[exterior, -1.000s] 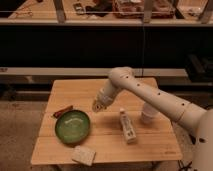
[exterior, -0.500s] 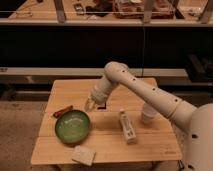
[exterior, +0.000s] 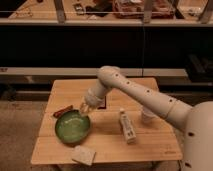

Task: Push the ceramic bowl across the table

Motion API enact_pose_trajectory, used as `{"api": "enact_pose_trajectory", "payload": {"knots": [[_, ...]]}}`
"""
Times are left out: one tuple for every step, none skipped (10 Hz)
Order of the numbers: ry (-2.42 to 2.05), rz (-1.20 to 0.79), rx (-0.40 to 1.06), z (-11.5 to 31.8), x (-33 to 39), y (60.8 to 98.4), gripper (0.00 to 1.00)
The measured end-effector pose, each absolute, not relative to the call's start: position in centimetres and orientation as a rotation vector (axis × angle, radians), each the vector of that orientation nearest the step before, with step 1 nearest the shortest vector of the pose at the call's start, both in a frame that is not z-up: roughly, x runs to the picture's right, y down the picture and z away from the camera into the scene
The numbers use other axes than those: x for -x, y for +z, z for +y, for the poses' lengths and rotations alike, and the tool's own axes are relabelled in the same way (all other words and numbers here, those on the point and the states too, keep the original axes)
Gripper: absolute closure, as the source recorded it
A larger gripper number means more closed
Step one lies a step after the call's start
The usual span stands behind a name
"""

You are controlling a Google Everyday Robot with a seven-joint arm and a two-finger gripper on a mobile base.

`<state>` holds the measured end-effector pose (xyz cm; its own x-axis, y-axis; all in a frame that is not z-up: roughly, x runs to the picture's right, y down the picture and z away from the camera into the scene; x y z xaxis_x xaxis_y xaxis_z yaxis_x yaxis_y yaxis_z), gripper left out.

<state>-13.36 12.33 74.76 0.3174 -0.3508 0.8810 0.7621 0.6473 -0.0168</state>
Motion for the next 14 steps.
{"api": "enact_pose_trajectory", "payload": {"knots": [[-0.772, -0.996, 0.472, 12.9, 14.4, 75.3, 1.0], [-0.773, -0.979, 0.461, 13.4, 15.4, 76.2, 1.0], [-0.785, -0.938, 0.446, 13.8, 16.2, 77.4, 1.0], [-0.793, -0.902, 0.431, 13.6, 16.4, 78.3, 1.0], [-0.804, -0.859, 0.416, 13.5, 16.4, 79.3, 1.0], [-0.824, -0.817, 0.404, 13.3, 16.4, 80.0, 1.0], [-0.84, -0.799, 0.403, 13.5, 16.4, 80.3, 1.0], [-0.864, -0.787, 0.41, 14.1, 16.3, 80.5, 1.0], [-0.886, -0.784, 0.429, 15.1, 16.2, 80.5, 1.0], [-0.895, -0.785, 0.444, 15.9, 16.1, 80.5, 1.0], [-0.899, -0.788, 0.46, 16.6, 15.9, 80.7, 1.0], [-0.896, -0.796, 0.481, 17.3, 15.6, 80.7, 1.0], [-0.888, -0.804, 0.499, 17.8, 15.2, 80.9, 1.0], [-0.881, -0.807, 0.51, 18.1, 15.0, 81.1, 1.0]]}}
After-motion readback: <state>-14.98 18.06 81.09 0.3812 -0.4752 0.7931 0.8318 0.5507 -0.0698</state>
